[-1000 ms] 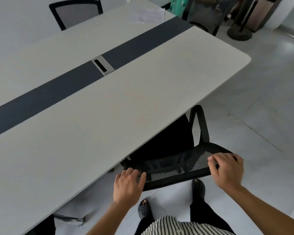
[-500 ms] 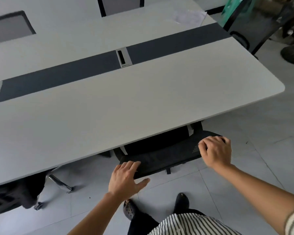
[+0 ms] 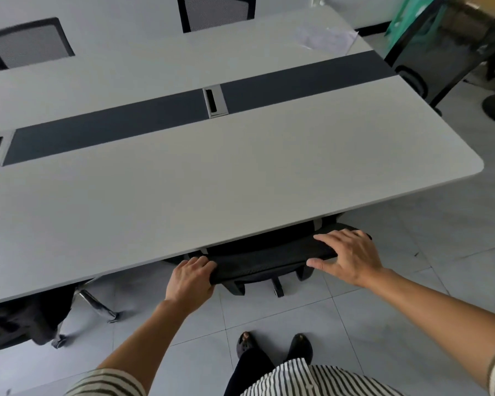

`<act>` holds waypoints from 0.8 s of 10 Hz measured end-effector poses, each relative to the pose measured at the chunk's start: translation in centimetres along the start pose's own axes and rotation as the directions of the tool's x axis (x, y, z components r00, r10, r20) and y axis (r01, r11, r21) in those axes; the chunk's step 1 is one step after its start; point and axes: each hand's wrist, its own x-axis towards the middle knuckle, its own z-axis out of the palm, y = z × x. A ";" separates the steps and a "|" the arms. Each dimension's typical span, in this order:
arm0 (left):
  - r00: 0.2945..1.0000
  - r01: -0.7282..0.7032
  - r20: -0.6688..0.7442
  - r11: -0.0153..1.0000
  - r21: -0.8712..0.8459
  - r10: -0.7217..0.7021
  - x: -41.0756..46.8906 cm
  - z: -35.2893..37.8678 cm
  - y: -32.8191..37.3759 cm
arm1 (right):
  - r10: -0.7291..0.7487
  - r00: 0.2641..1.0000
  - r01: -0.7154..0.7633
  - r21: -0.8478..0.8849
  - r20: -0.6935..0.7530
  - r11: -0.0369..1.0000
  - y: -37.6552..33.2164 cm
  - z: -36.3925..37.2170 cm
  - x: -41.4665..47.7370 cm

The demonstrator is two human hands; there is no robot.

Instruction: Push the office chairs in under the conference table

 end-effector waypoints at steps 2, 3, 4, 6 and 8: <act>0.999 0.032 0.023 0.996 -0.084 -0.030 -1.9 0.3 0.1 | 0.062 0.991 -0.053 -0.084 0.118 0.995 -1.2 0.8 -1.1; 0.995 0.057 0.084 0.990 -0.132 -0.046 -2.0 0.5 2.5 | 0.115 0.986 -0.101 -0.117 0.123 0.988 0.5 1.5 -2.2; 0.997 0.069 0.057 0.986 -0.150 -0.061 -1.5 -0.5 2.2 | 0.135 0.983 -0.122 -0.109 0.126 0.987 0.1 0.3 -0.8; 0.987 0.104 0.150 0.949 -0.299 -0.061 -2.3 -2.5 1.6 | 0.196 0.890 -0.155 -0.132 0.411 0.979 -1.6 -1.9 0.5; 0.927 0.341 0.142 0.626 -0.701 -0.347 -4.9 -4.6 0.6 | -0.004 0.907 -0.262 0.574 0.420 0.775 -2.9 -11.1 4.2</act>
